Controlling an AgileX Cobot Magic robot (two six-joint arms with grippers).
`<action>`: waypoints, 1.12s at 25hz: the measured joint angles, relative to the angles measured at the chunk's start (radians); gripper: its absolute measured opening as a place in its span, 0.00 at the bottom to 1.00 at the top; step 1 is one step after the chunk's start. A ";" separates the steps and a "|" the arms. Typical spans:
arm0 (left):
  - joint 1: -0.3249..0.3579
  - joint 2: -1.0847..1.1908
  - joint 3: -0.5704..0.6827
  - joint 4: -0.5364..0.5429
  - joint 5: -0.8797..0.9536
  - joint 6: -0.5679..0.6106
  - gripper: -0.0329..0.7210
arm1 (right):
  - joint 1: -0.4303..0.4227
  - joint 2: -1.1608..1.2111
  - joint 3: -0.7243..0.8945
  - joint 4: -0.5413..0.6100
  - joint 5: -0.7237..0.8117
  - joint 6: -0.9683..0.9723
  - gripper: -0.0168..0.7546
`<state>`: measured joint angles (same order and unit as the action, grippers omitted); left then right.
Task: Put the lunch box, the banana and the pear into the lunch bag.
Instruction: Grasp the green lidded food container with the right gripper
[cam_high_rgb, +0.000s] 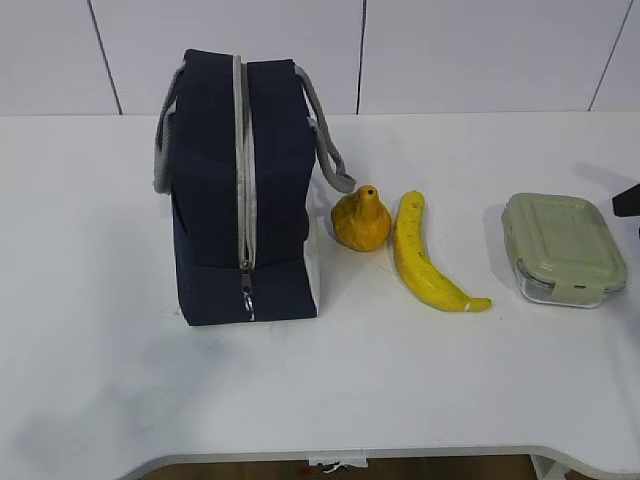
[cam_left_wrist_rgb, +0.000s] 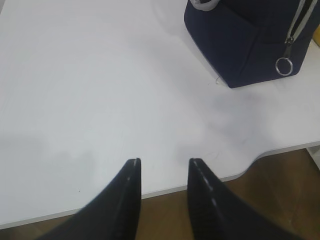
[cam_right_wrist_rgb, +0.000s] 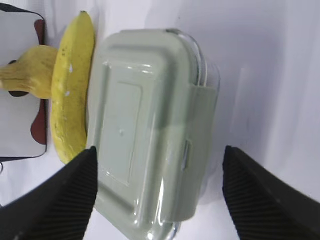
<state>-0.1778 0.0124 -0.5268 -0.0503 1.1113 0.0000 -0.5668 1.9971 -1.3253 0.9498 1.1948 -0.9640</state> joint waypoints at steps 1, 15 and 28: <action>0.000 0.000 0.000 0.000 0.000 0.000 0.36 | 0.000 0.000 0.000 0.008 0.000 -0.007 0.78; 0.000 0.000 0.000 0.002 0.000 0.000 0.36 | 0.000 0.018 0.000 -0.007 -0.002 0.011 0.78; 0.000 0.000 0.000 0.002 0.000 0.000 0.36 | 0.042 0.018 0.000 -0.035 -0.002 0.060 0.78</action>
<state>-0.1778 0.0124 -0.5268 -0.0487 1.1113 0.0000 -0.5245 2.0148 -1.3253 0.9150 1.1925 -0.9039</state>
